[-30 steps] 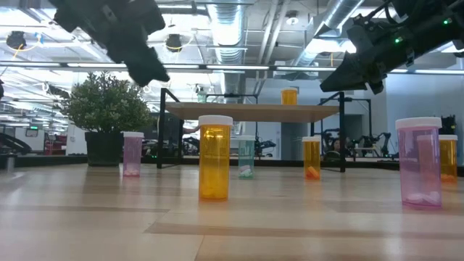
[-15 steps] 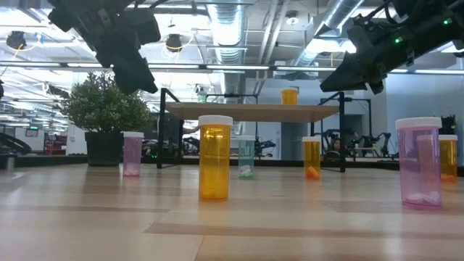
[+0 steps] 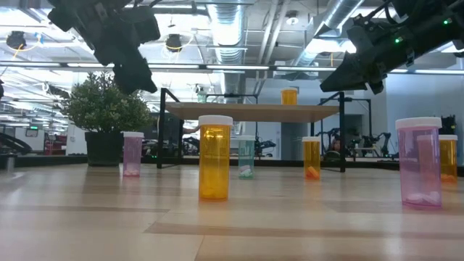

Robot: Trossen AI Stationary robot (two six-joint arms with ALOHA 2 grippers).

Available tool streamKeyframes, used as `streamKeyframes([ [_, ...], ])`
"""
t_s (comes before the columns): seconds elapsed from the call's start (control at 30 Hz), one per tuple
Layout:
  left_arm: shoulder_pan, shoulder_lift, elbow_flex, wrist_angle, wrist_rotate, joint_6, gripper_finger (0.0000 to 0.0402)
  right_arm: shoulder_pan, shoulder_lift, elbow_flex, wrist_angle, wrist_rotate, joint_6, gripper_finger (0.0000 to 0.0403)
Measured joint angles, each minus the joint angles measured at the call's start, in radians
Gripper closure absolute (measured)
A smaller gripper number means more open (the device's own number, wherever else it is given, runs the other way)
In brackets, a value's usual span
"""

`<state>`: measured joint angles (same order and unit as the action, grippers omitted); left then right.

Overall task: Pick and place medicine bottles onto shelf by color
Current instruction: Put the top pink small pill bottle on the shelf

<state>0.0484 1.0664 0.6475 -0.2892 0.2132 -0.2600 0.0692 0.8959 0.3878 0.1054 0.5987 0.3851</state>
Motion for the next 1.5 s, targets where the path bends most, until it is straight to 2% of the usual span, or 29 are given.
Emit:
streamKeyframes([
  [0.1,-0.034,0.004,0.044,-0.016,-0.005,0.014,0.0235,0.000,0.000,0.000,0.000,0.000,0.000,0.0327],
  [0.27,-0.083,0.041,0.129,-0.098,-0.084,0.073,0.0235,0.000,0.000,0.000,0.000,0.000,0.000,0.0327],
  [0.47,-0.095,0.074,0.141,-0.145,-0.105,0.078,0.0235,0.000,0.000,0.000,-0.004,0.000,0.000,0.0327],
  [0.8,-0.109,0.099,0.140,-0.031,-0.090,0.013,0.0235,0.000,0.001,0.000,-0.025,0.000,0.000,0.0327],
  [1.07,-0.124,0.148,0.140,-0.025,-0.148,-0.125,0.0235,0.000,0.001,0.000,-0.021,0.000,0.000,0.0327],
  [1.27,-0.129,0.210,0.140,-0.050,-0.149,-0.197,0.0235,0.000,0.001,0.000,-0.020,0.000,0.000,0.0327],
  [1.5,-0.127,0.220,0.140,-0.195,-0.210,-0.209,0.0234,0.000,0.001,0.000,-0.022,0.000,0.000,0.0327],
])
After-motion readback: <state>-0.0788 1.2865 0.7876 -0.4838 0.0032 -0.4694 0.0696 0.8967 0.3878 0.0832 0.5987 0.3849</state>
